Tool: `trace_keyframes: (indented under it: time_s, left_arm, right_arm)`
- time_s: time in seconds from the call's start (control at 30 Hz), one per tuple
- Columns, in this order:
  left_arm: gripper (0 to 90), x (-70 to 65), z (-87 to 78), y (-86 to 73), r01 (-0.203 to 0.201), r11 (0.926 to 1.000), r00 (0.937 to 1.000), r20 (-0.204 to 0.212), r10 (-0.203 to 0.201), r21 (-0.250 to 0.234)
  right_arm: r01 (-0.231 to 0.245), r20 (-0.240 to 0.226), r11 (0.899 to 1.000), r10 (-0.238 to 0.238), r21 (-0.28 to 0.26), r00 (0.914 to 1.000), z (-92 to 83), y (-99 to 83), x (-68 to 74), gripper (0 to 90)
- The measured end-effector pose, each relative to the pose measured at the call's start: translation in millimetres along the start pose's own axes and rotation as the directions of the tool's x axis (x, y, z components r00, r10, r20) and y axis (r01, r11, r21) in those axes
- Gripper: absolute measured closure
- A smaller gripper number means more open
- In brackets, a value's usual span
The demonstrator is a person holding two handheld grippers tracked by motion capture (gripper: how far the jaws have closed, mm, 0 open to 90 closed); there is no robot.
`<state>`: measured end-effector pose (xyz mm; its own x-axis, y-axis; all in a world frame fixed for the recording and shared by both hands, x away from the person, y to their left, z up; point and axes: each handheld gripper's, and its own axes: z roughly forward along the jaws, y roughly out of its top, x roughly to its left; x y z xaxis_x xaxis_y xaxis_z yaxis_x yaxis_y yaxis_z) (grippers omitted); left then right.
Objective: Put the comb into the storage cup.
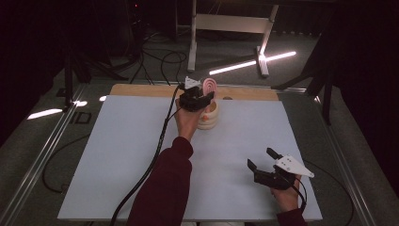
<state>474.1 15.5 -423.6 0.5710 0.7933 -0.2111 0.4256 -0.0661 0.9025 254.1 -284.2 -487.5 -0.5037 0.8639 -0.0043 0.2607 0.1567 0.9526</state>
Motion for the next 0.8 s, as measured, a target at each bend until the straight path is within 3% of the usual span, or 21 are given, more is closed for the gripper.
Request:
trace_keyframes:
  time_s: [0.53, 0.8]
  left_arm:
    - [56.8, 11.3, -3.4, -2.6, 0.012, 0.9997, 0.9995, -0.029, -0.011, 0.021]
    - [57.8, 24.5, -7.3, -11.2, 0.057, 0.9983, 0.9974, -0.046, -0.056, 0.015]
  right_arm:
    - [0.002, 0.002, 1.0, -0.002, 0.003, 1.0, 0.5, -0.2, 0.2, 12.2]
    - [0.003, 0.001, 1.0, -0.003, 0.003, 1.0, 0.6, -0.2, 0.3, 12.2]
